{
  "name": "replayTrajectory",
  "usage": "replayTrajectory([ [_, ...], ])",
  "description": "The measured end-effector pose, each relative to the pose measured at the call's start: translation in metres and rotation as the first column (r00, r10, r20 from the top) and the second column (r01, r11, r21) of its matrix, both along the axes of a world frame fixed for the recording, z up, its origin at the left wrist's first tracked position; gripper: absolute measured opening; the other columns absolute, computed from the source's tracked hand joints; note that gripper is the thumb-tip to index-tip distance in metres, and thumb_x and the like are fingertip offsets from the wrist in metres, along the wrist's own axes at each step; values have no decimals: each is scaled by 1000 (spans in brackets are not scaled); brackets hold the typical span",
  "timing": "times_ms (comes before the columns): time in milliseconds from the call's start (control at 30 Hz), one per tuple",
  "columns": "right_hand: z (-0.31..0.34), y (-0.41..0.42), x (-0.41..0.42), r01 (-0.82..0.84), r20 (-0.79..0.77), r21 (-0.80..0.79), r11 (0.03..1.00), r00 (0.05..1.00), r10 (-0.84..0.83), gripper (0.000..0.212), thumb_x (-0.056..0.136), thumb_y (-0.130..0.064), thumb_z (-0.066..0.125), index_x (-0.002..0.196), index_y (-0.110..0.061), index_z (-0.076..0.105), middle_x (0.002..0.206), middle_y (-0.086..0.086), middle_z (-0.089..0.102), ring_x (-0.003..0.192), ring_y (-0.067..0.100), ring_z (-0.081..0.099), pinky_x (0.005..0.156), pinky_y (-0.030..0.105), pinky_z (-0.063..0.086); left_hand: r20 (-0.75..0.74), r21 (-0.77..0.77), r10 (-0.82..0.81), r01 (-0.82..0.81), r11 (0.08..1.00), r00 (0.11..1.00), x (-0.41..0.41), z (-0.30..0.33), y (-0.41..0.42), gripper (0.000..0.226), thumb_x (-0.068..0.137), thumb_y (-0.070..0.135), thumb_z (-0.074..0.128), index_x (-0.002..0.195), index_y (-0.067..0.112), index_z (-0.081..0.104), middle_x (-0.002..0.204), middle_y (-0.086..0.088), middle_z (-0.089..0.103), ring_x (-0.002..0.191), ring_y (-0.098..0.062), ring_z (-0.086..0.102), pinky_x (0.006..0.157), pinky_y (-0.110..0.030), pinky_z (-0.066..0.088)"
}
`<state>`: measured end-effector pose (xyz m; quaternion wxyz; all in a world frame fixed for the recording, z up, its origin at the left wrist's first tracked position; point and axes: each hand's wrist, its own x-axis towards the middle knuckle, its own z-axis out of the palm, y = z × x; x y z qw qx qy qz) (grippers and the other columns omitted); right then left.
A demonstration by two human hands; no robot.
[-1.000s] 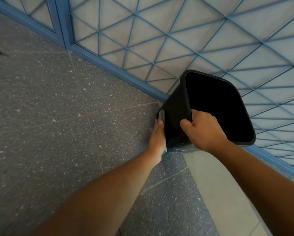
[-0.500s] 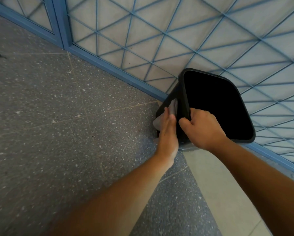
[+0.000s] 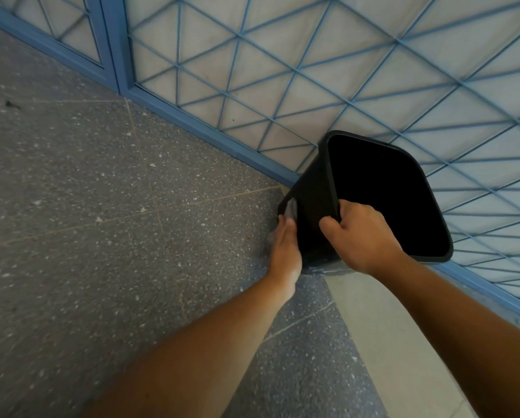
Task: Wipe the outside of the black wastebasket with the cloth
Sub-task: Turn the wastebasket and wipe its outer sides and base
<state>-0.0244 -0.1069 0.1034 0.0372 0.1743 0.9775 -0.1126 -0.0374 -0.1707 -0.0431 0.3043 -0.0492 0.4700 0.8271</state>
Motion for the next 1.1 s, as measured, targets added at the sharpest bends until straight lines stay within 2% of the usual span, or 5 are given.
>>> replayTrajectory([
  [167,2,0,0,11,10,-2,1000,1000,-11,25,84,-38,50,68,-18,51,63,7,58,59,25,58,60,47,54,-205,-33,-69,63,997,976,25,6,-8,50,114,36,19,163,44,13,162,40,11,134,37,18,109,4,26],
  [300,1,1,-1,2,6,4,1000,1000,-2,27,83,-38,50,65,-17,48,62,7,55,62,28,57,59,43,52,-57,-120,-88,80,990,994,15,-2,-14,48,115,39,16,162,46,13,175,13,10,159,-4,11,132,-38,14],
  [467,0,1,0,1,-10,3,1000,1000,-1,25,85,-35,53,66,-18,51,59,5,57,55,22,57,55,40,53,-158,-40,-51,45,998,986,28,15,-5,49,115,34,21,162,45,15,158,38,9,147,20,16,113,-2,24],
  [567,0,2,0,3,-13,14,1000,1000,-3,28,84,-35,53,63,-19,46,59,5,53,56,22,53,51,34,44,-141,-102,-42,27,994,989,25,4,-11,47,116,26,15,159,43,14,172,20,7,160,1,3,133,-30,8],
  [1100,3,2,0,-4,-3,6,1000,1000,4,25,83,-35,52,65,-18,51,60,4,57,56,20,56,55,38,51,-323,-118,-20,-19,993,946,32,23,2,52,113,43,20,164,43,11,173,24,-3,158,5,-11,133,-41,2],
])
